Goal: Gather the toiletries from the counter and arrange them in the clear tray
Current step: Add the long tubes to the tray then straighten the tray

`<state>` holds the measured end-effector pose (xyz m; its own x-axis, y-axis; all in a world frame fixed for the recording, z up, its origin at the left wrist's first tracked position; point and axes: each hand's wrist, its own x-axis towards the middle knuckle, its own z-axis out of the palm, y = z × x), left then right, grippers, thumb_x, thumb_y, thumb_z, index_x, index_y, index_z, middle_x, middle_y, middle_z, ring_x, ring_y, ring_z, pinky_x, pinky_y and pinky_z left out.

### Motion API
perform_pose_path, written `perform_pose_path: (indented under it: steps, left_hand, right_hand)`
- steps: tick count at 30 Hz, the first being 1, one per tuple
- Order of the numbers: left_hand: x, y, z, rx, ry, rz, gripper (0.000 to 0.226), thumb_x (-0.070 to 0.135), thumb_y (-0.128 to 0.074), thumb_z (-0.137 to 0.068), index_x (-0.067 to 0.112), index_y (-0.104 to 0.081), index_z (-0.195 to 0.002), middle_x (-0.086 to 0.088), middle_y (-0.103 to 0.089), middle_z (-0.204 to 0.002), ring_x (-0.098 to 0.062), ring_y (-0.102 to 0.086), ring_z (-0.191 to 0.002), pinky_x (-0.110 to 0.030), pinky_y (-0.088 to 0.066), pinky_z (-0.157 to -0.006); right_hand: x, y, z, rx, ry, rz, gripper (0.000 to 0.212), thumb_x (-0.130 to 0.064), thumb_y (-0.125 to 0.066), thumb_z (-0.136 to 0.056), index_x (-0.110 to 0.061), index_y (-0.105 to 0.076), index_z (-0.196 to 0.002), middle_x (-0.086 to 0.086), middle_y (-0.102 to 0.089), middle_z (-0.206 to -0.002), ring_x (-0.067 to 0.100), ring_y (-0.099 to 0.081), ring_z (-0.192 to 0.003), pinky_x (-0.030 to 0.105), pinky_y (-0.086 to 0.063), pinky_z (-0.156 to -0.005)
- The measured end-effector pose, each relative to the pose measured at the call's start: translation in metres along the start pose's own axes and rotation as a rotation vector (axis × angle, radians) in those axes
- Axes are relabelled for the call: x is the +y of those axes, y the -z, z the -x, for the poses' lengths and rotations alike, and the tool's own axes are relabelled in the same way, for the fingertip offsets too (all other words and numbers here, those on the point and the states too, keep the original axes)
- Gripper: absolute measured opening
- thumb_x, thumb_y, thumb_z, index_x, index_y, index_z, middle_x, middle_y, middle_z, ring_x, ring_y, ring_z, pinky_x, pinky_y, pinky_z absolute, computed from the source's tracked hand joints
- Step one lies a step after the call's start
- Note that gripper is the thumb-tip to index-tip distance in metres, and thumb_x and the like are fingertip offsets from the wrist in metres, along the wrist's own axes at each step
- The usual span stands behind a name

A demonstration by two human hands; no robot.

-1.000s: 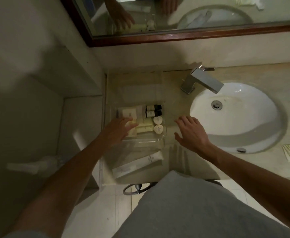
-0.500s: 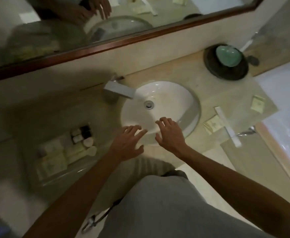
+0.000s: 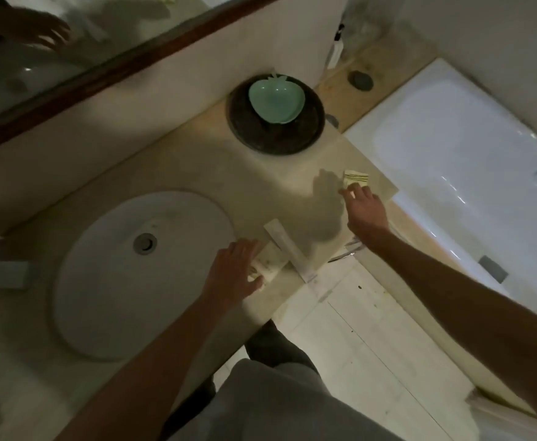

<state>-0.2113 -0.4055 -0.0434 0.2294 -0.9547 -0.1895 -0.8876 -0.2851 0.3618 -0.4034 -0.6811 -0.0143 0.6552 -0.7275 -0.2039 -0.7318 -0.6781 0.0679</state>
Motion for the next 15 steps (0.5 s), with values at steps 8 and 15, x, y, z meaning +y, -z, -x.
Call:
perform_pose_path:
  steps: [8,15]
  left_hand:
    - [0.021,-0.017,-0.025,-0.034,0.129,0.046,0.077,0.058,-0.065,-0.07,0.025,-0.041,-0.136,0.001,-0.051,-0.12,-0.02,-0.054,-0.102,-0.038,-0.046,-0.078]
    - [0.018,-0.018,-0.028,-0.09,0.148,0.054,0.075,0.045,-0.071,-0.071,0.021,-0.039,-0.135,-0.001,-0.048,-0.127,-0.022,-0.049,-0.111,-0.039,-0.042,-0.086]
  right_hand:
    - [0.047,-0.014,-0.065,-0.16,-0.321,-0.261,0.076,-0.054,-0.071,-0.081,-0.014,-0.044,-0.139,0.015,-0.048,-0.128,0.036,-0.052,-0.112,0.047,-0.051,-0.087]
    - [-0.011,-0.023,-0.064,-0.217,0.195,-0.343,0.085,-0.04,-0.078,-0.076,-0.016,-0.038,-0.147,0.012,-0.04,-0.145,0.031,-0.041,-0.127,0.048,-0.042,-0.104]
